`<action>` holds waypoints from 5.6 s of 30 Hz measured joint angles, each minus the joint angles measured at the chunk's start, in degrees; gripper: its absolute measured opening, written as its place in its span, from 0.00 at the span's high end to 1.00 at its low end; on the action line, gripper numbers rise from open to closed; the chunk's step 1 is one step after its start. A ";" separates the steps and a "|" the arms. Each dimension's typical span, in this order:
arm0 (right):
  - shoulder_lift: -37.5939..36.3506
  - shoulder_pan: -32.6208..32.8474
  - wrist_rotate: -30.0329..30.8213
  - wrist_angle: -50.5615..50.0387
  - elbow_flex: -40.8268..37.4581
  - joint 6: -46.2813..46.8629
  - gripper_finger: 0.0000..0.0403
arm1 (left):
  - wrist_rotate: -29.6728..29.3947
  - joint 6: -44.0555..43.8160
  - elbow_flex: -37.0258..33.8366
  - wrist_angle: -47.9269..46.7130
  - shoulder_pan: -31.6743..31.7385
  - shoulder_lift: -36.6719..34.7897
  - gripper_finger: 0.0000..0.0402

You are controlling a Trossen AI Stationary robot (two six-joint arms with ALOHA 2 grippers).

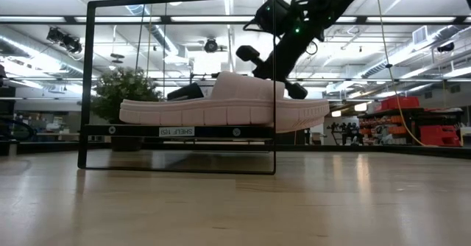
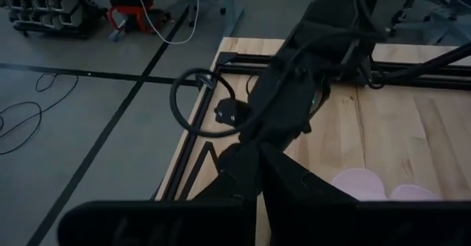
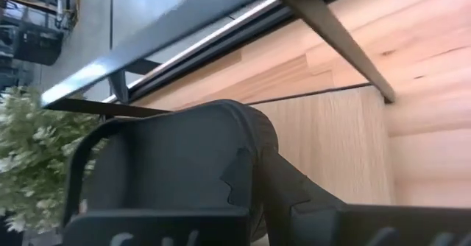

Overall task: Pick and place slides into the shelf
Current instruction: Put the black slide on the shelf, then return to Home Position

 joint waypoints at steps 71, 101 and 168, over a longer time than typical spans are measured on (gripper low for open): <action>0.59 -1.27 -9.23 -7.68 0.00 -10.32 0.66 | -0.02 0.85 -0.02 -0.12 0.00 0.67 0.97; -9.41 11.31 -6.04 -38.35 0.00 -18.57 0.66 | 0.82 -4.86 -28.45 0.35 0.34 -2.59 0.95; -42.15 29.10 -11.33 7.89 -20.48 -57.59 1.00 | -13.52 -26.50 -74.46 68.69 -25.41 -38.44 1.00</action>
